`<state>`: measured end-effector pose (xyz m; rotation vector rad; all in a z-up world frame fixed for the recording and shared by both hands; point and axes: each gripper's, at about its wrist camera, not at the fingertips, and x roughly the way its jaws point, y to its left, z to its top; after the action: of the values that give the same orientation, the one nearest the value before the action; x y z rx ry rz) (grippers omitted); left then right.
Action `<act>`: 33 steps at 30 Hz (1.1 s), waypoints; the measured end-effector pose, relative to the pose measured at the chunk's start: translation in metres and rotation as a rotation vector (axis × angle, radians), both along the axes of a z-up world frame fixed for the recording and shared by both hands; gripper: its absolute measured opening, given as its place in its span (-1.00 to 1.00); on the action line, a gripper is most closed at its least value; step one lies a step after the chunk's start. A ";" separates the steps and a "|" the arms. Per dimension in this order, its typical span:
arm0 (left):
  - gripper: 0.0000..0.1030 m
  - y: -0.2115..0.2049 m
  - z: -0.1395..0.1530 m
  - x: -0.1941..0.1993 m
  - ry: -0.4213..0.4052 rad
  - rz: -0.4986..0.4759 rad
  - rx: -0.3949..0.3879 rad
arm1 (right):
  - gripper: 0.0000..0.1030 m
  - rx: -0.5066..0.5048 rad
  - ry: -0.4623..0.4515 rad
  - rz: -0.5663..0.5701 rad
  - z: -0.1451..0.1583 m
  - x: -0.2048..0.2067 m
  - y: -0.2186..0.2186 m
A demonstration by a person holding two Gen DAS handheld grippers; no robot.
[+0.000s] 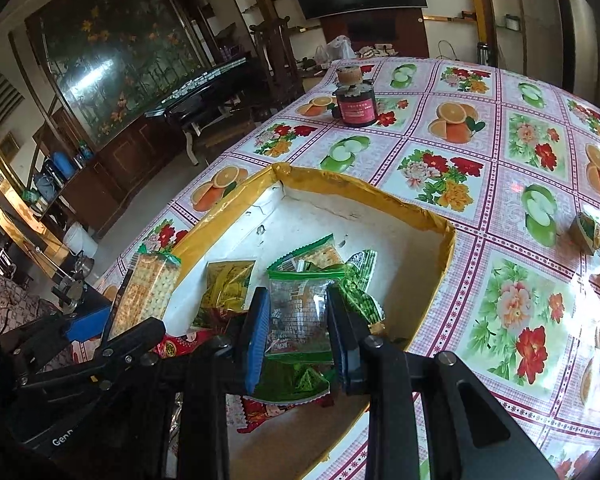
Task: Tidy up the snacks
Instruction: 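Open both tools to drop the cracker pack and clear bag into the tray, then move both tools back to the remaining snacks on the tablecloth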
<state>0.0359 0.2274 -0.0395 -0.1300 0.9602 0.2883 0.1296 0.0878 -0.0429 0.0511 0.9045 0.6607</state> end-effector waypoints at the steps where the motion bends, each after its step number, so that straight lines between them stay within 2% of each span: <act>1: -0.07 0.000 -0.001 0.001 0.002 0.000 -0.001 | -0.46 -0.003 -0.001 -0.001 -0.001 0.001 0.001; 10: -0.07 -0.002 -0.004 0.005 0.013 -0.017 -0.010 | -0.38 -0.018 0.002 0.004 -0.004 0.007 0.004; 11: -0.06 -0.002 -0.004 0.005 0.016 -0.017 -0.015 | -0.30 -0.012 0.004 0.005 -0.004 0.006 0.004; 13: 0.01 -0.003 -0.002 0.004 0.010 -0.016 -0.018 | -0.20 -0.001 0.008 0.006 -0.003 0.005 0.002; 17: 0.26 -0.005 0.007 -0.002 -0.018 -0.015 -0.013 | -0.18 0.026 0.004 0.004 0.003 0.001 -0.004; 21: 0.31 -0.008 0.015 -0.007 -0.040 -0.016 -0.005 | -0.13 0.044 -0.009 -0.003 0.011 -0.004 -0.012; 33: 0.36 -0.024 0.031 -0.018 -0.069 -0.035 -0.003 | -0.11 0.139 -0.044 -0.086 0.033 -0.025 -0.069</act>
<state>0.0178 0.2035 -0.0084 -0.1248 0.8938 0.2484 0.1049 0.0193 -0.0098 0.1982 0.8091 0.6420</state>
